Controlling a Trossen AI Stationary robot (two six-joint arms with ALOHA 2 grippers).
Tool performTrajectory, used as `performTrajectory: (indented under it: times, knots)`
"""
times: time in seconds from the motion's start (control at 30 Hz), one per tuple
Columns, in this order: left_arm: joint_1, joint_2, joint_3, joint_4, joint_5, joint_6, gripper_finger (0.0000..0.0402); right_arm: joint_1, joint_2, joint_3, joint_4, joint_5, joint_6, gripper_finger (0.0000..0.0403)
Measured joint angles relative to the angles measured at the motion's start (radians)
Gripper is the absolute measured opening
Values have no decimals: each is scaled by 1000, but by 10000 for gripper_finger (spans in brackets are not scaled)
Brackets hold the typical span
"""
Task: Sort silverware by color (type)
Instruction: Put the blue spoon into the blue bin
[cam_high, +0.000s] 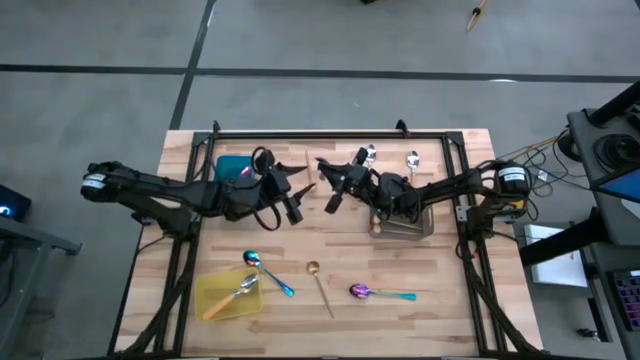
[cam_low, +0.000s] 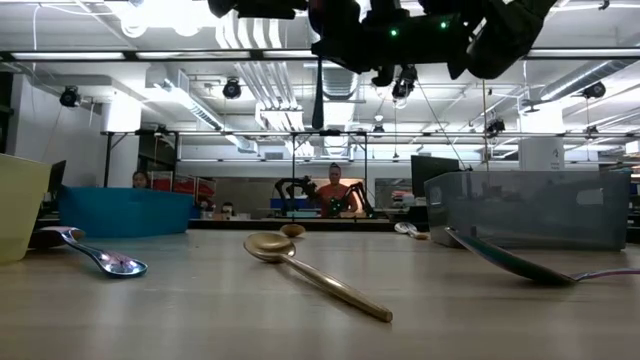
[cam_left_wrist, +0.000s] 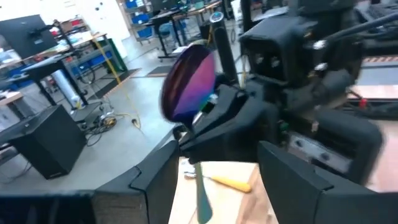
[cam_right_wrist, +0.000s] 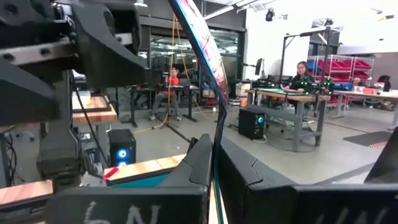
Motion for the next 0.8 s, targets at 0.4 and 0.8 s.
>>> performTrajectory:
  times: [0.4,0.8]
  knots:
    - [79,33,0,124,-3,8,214,1,3,8,1,0,-11,8]
    - [98,163,0,341,-4,107,285,1,3,8,-8,0,-18,8]
